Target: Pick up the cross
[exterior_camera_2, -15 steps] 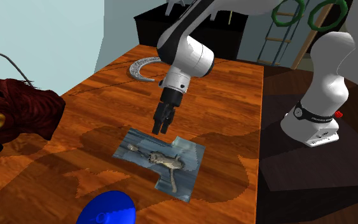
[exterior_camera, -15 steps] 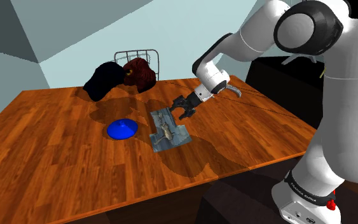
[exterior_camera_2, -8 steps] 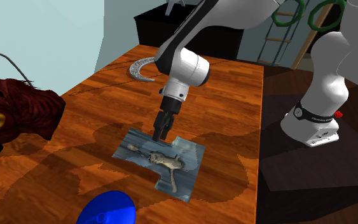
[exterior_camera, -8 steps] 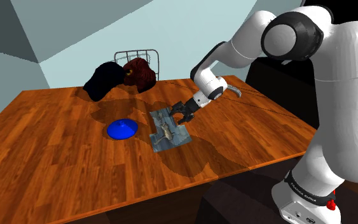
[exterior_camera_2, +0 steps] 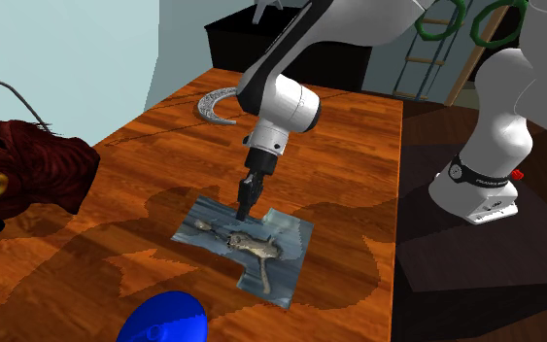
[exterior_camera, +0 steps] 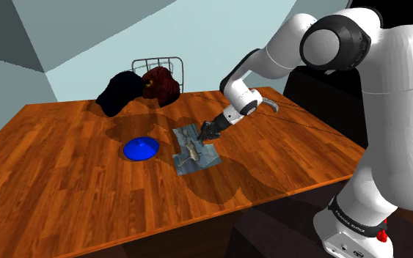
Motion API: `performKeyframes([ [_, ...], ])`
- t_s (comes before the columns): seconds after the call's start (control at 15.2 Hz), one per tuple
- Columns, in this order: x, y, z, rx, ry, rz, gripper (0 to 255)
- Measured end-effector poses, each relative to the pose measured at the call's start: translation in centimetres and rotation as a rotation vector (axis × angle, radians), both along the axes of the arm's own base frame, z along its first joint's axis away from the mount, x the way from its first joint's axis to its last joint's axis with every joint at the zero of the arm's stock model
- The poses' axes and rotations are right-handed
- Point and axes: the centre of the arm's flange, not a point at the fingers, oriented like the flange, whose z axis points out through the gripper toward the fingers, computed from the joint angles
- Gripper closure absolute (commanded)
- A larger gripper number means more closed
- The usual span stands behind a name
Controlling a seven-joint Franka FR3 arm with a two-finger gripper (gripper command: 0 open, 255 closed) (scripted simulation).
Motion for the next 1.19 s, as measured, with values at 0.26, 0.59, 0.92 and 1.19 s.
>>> performKeyframes([
  [0.26, 0.1, 0.1, 0.2, -0.001, 0.001, 0.0, 255],
  [0.59, 0.1, 0.1, 2.7, -0.001, 0.001, 0.0, 255],
  [0.92, 0.0, 0.2, 5.3, -0.001, 0.001, 0.0, 255],
  [1.19, 0.0, 0.0, 7.5, -0.001, 0.001, 0.0, 255],
])
